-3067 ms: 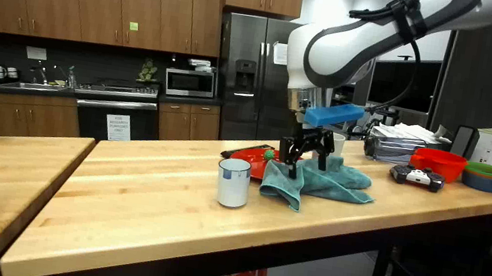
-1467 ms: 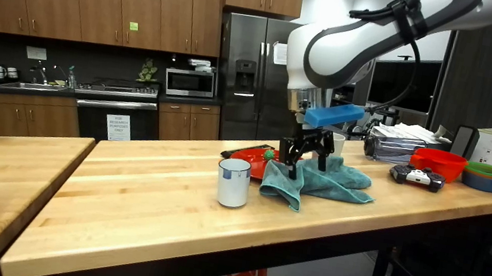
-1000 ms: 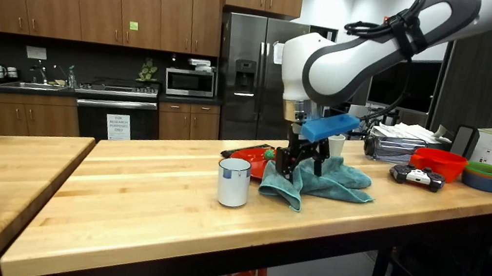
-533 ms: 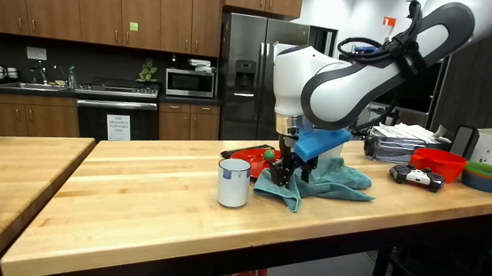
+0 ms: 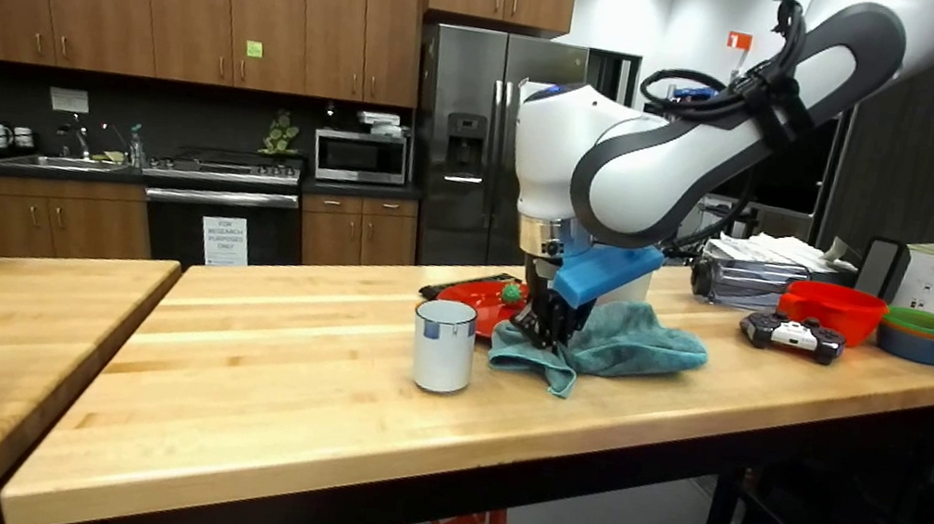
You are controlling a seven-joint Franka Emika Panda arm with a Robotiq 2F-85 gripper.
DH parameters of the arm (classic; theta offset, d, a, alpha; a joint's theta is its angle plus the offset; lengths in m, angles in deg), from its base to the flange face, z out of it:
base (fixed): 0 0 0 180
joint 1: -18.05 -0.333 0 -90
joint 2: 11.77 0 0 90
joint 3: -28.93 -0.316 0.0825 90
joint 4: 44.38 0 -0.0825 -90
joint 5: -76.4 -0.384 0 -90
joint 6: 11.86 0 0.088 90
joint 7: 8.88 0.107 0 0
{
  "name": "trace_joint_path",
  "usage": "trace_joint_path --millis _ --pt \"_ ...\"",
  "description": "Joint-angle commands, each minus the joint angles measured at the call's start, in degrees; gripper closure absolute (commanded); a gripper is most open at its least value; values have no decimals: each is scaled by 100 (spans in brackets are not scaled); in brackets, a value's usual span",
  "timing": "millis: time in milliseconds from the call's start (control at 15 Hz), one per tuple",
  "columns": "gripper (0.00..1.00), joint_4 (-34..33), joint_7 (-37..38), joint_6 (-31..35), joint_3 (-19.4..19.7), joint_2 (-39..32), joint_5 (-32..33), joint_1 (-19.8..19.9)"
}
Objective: Lift then drop the towel
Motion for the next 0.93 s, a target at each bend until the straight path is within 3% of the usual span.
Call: trace_joint_path --millis 0,867 --pt "97 33 114 16 84 -76 105 -7" --pt "97 38 -51 -39 292 88 -221 53"
